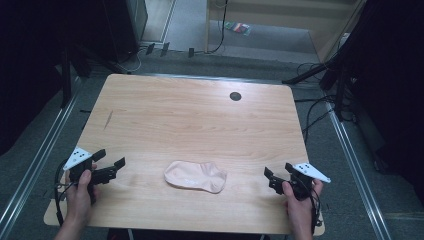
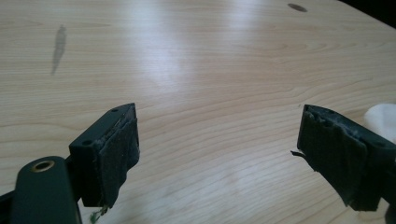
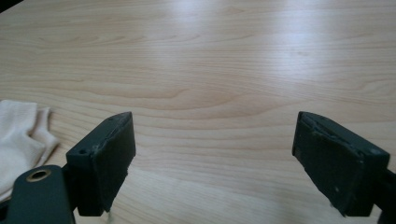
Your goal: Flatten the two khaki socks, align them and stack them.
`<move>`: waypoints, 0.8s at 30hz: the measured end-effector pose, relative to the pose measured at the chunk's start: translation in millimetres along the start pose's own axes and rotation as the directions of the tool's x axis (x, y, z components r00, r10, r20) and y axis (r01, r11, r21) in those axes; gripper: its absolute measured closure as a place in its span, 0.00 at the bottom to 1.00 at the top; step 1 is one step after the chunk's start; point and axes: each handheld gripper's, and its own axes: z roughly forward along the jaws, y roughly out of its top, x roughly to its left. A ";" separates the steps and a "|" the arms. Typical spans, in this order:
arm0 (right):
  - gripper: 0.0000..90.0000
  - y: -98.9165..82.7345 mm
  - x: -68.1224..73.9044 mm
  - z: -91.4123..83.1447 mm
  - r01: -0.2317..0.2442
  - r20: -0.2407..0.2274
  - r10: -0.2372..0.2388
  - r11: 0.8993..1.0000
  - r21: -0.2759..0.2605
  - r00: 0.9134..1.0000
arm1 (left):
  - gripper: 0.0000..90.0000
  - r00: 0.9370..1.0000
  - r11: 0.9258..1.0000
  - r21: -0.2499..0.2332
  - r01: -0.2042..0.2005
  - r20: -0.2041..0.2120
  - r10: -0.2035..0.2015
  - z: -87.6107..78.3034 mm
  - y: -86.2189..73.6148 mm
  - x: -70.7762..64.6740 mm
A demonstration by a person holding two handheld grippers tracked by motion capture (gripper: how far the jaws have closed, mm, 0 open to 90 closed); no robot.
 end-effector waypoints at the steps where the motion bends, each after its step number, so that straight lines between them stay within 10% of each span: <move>1: 0.15 -0.4 -2.3 -0.6 0.001 0.002 -0.001 1.000 -0.002 1.000 | 0.14 1.000 1.000 0.002 -0.001 -0.005 0.001 -2.0 -1.0 2.0; 24: 0.15 -28.1 -44.4 -37.6 -0.039 0.048 0.037 0.999 0.035 0.998 | 0.14 0.997 1.000 0.005 0.020 -0.069 -0.020 -38.2 -20.7 37.1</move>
